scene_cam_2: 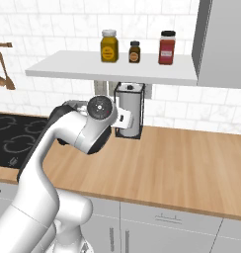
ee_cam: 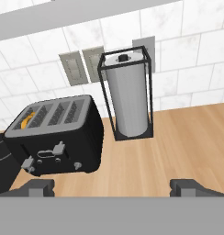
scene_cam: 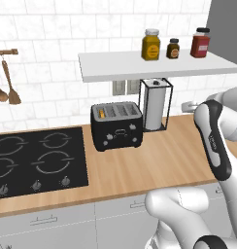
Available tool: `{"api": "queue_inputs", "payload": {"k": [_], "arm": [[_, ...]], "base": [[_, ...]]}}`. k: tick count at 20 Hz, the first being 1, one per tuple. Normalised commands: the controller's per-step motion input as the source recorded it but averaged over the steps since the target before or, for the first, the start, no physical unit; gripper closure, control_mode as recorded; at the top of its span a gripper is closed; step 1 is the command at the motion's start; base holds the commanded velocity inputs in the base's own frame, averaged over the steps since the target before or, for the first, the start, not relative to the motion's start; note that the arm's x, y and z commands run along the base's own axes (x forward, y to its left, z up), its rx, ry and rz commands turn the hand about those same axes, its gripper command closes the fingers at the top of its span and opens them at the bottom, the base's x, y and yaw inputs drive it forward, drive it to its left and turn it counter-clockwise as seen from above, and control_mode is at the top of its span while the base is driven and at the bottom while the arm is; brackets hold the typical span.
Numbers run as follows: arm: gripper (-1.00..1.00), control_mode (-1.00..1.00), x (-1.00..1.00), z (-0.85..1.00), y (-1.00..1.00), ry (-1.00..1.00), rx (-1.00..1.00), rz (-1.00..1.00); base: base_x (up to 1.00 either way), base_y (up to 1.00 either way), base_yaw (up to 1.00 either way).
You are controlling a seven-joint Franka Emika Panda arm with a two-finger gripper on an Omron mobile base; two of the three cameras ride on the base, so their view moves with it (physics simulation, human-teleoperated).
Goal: Start the toaster. Once the lever pops up, take the bread to the plate on the dining counter.
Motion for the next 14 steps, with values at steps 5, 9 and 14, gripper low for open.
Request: {"api": "queue_inputs", "payload": {"k": [5,9,14], "arm": [[-1.00,-1.00,0.00,0.00,0.00,0.00,0.00,0.00],[-1.00,-1.00,0.00,0.00,0.00,0.00,0.00,0.00],[-1.00,-1.00,0.00,0.00,0.00,0.00,0.00,0.00]], "base": [[0.00,0.00,0.00],[0.00,0.00,0.00],[0.00,0.00,0.00]]}}
